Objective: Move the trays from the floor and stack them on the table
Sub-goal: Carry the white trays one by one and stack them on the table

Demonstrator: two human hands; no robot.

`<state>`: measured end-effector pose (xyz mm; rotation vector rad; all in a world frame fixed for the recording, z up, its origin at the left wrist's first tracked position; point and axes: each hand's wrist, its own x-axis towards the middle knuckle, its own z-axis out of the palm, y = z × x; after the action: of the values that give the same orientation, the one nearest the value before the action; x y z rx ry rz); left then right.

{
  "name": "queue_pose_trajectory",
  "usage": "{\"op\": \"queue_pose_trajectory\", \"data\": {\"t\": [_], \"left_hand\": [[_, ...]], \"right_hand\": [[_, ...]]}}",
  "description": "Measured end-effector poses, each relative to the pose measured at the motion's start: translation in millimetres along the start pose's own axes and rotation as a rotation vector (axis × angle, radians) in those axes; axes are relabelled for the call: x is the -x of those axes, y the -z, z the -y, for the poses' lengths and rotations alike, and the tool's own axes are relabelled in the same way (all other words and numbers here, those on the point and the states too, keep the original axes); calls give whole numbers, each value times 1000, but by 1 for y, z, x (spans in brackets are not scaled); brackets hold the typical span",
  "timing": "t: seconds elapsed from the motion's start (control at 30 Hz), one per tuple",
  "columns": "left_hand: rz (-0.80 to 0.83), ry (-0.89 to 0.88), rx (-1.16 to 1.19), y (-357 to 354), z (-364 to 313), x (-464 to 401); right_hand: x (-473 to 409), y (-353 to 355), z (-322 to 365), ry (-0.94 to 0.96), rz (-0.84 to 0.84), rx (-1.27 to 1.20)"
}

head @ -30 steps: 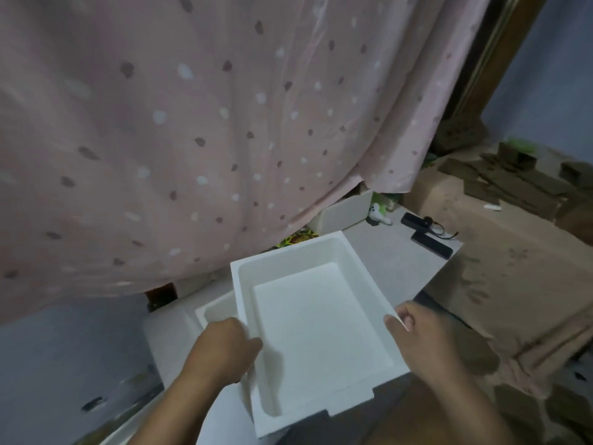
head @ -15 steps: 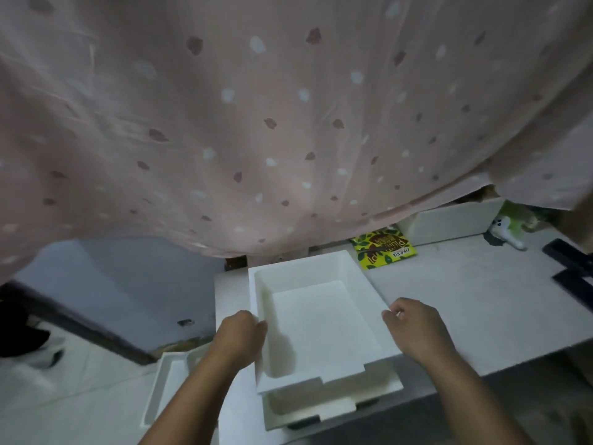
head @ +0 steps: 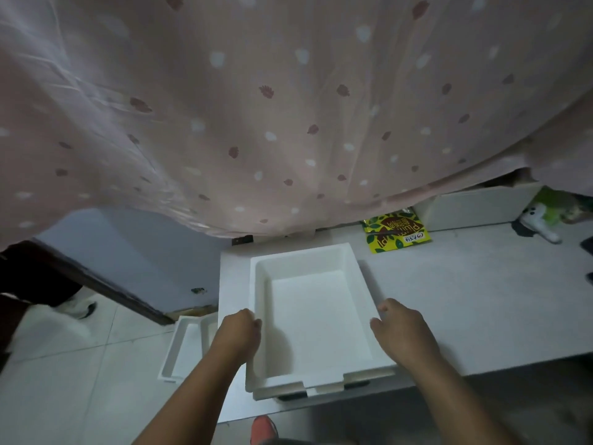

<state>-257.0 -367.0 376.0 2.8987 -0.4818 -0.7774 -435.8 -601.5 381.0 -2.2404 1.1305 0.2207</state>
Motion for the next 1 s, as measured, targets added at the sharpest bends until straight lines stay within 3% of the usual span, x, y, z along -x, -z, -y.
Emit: {"op": "queue_pose_trajectory", "data": {"t": [0.33,0.67,0.93,1.0], "left_hand": [[-53,-149,-95,-20,6,-5],[-133,-153,-87,-37,10,-11],[-55,-150,-78,-29,10,-11],[-54,-180,32,-21,13,-8]], "right_hand": [[-6,-14,9,156,29,170],[-20,-25,18,24,55,236],[-20,-21,19,33,109,229],[-15,-19,22,44,123,261]]}}
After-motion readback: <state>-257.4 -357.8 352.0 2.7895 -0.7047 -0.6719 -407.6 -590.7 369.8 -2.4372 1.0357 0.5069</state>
